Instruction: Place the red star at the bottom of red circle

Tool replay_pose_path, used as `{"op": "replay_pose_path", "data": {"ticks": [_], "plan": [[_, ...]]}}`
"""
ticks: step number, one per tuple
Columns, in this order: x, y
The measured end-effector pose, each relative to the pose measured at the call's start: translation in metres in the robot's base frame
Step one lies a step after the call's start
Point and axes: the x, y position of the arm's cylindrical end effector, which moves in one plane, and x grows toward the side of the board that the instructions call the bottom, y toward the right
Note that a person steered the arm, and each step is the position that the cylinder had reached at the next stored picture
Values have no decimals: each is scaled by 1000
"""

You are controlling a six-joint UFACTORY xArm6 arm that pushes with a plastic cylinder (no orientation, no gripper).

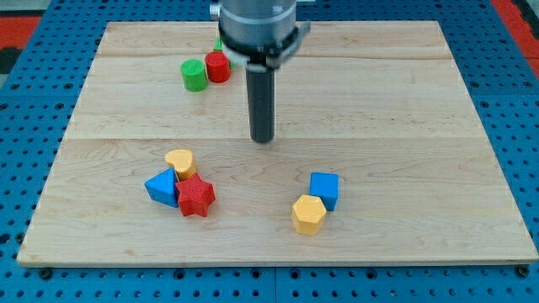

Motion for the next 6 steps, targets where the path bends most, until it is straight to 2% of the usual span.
{"op": "replay_pose_path", "data": {"ticks": [2, 5, 6], "plan": [[74, 10], [125, -92], [107, -115]]}}
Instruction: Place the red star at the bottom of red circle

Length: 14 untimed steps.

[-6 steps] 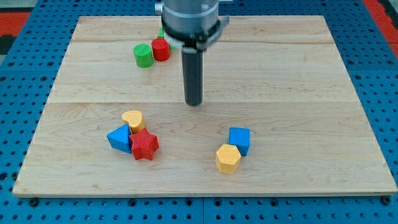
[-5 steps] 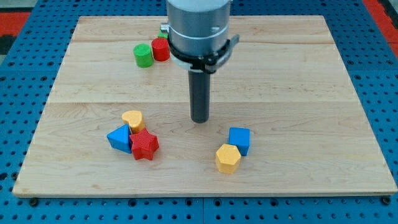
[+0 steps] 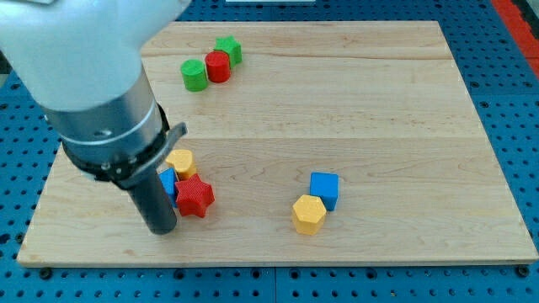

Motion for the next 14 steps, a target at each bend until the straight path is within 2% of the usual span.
{"op": "replay_pose_path", "data": {"ticks": [1, 2, 3, 4, 5, 6, 7, 8, 9, 10, 11, 12, 13, 14], "plan": [[-17, 66], [-61, 101], [-129, 86], [-139, 82], [-120, 74], [-155, 34], [-208, 6], [-159, 25], [-129, 20], [-132, -33], [-148, -57], [-172, -14], [-197, 1], [-198, 9]]}}
